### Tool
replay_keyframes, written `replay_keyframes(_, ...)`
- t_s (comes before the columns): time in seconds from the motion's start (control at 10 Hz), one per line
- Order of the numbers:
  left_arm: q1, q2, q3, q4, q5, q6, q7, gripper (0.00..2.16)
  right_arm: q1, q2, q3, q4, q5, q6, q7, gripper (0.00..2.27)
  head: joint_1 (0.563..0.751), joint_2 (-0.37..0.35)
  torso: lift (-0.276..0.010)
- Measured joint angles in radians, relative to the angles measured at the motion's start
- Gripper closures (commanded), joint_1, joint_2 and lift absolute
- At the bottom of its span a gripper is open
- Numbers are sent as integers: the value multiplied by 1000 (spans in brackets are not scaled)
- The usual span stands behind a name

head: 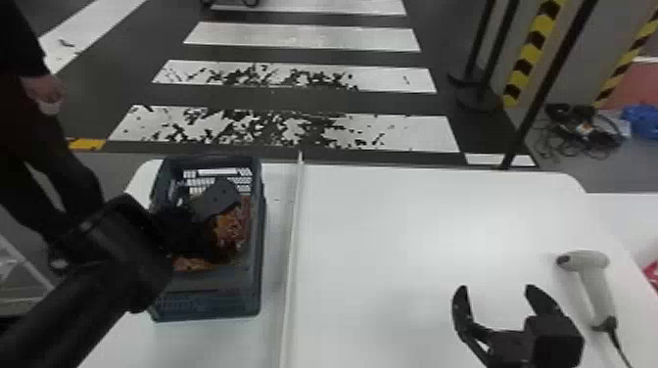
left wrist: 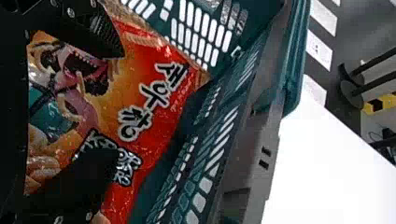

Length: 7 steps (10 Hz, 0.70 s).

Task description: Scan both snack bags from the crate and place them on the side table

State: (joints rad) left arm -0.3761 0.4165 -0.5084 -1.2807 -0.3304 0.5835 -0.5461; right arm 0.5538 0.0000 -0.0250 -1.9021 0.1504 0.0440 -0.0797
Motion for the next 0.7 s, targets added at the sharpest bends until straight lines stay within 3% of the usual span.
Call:
replay_keyframes(0.1, -15, -31, 7, 52, -41, -26, -25, 157, 0, 0, 0, 0, 0, 4, 0, 63, 695, -18, -98)
replay_keyframes(0.2, -25, -49, 13, 90, -71, -60, -51, 157, 0, 0, 0, 0, -3, 14, 0, 63, 695, -24, -98)
replay_keyframes(0.4, -34, -101, 70, 157, -120, -92, -102, 164, -1, 0, 0, -3, -7, 31, 1, 63, 695, -32, -98)
replay_keyframes(0.6, -30, -120, 135, 176, -137, -147, -153, 417, -2, 0, 0, -3, -11, 42, 1, 60, 695, -35, -98)
replay_keyframes(0.7, -29, -128, 166, 188, -143, -172, -194, 772, -2, 0, 1, -4, -11, 46, 1, 63, 695, -38, -98)
